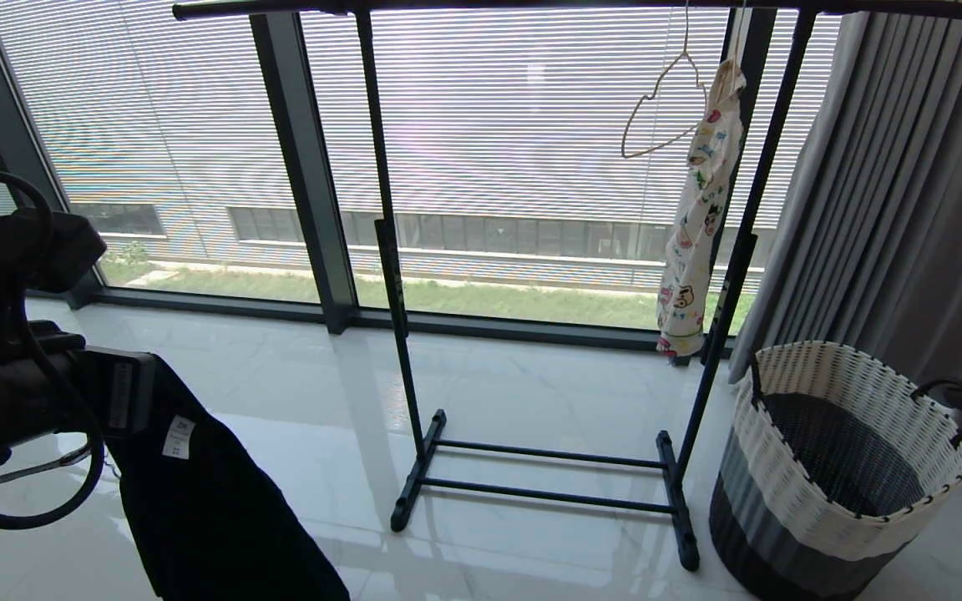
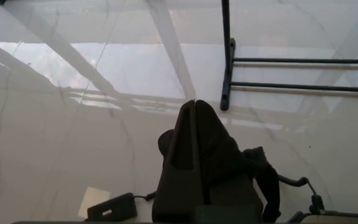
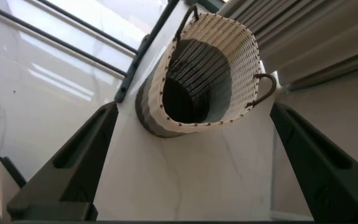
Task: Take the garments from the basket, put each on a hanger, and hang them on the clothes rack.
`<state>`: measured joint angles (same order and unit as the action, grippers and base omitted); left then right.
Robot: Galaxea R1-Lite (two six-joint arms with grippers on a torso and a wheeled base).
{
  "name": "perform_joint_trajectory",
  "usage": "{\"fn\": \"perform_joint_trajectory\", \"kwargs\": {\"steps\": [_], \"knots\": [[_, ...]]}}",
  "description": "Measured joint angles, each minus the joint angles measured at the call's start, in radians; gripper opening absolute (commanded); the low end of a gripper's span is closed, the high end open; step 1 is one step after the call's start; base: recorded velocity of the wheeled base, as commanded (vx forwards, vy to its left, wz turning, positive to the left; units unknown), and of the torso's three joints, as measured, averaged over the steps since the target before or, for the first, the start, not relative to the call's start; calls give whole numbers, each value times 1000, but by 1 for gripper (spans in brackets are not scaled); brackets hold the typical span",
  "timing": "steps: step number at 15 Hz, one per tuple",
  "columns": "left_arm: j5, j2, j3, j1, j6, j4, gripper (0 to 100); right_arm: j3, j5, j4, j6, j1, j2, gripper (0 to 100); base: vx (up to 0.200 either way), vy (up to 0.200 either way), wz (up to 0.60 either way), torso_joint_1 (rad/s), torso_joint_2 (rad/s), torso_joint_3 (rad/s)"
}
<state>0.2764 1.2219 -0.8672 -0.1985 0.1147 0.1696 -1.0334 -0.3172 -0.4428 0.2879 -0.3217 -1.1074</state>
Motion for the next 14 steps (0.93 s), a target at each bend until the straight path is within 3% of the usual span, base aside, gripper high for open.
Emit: {"fn": "perform_joint_trajectory", "kwargs": {"steps": [3, 14], "knots": [[5, -4, 9, -27, 4, 0, 0, 45, 0, 93, 1, 5, -1, 100, 0, 0, 0, 61, -214, -152], [48, -6, 30, -60, 8, 1, 0, 56, 0, 97, 1, 6, -13, 100, 0, 0, 0, 162, -445, -290]]}}
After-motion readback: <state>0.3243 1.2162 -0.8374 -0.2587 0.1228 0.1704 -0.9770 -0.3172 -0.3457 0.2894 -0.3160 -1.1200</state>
